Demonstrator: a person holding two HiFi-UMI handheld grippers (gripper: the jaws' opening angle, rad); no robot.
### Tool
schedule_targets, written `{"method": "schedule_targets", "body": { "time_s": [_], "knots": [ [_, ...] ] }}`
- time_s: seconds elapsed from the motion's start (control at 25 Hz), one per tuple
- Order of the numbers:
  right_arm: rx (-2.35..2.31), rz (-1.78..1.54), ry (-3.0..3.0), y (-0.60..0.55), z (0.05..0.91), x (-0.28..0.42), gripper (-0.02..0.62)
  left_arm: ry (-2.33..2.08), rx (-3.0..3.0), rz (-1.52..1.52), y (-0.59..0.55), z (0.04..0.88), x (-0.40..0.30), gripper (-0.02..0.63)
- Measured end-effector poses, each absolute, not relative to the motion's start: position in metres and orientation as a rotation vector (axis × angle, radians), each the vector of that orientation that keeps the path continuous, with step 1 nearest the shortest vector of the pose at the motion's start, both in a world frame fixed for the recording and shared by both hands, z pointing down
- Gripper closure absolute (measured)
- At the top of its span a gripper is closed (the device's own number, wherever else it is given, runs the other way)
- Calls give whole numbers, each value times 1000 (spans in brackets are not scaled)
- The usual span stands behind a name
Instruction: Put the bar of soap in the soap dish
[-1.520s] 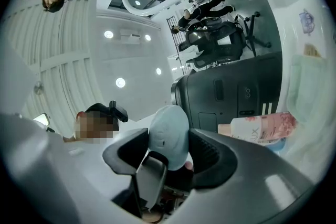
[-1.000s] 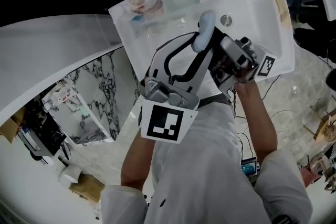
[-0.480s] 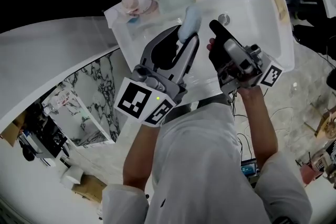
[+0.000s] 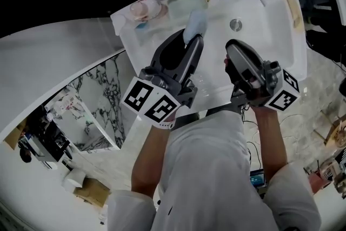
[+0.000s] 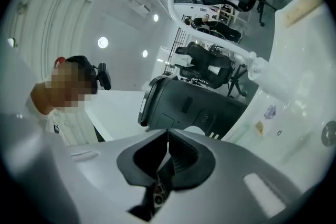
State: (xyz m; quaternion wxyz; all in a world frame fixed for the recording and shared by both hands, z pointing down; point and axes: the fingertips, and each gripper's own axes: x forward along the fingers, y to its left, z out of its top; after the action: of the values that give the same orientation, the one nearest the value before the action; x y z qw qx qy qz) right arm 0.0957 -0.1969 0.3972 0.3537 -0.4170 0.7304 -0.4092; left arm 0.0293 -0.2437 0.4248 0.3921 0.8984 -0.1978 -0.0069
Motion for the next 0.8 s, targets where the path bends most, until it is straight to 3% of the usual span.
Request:
{"method": "schedule_targets", "body": {
  "time_s": [0.8],
  "knots": [
    [-1299, -1102, 2157, -213, 438, 80, 583, -590, 1977, -153, -281, 492, 35, 482]
  ]
}}
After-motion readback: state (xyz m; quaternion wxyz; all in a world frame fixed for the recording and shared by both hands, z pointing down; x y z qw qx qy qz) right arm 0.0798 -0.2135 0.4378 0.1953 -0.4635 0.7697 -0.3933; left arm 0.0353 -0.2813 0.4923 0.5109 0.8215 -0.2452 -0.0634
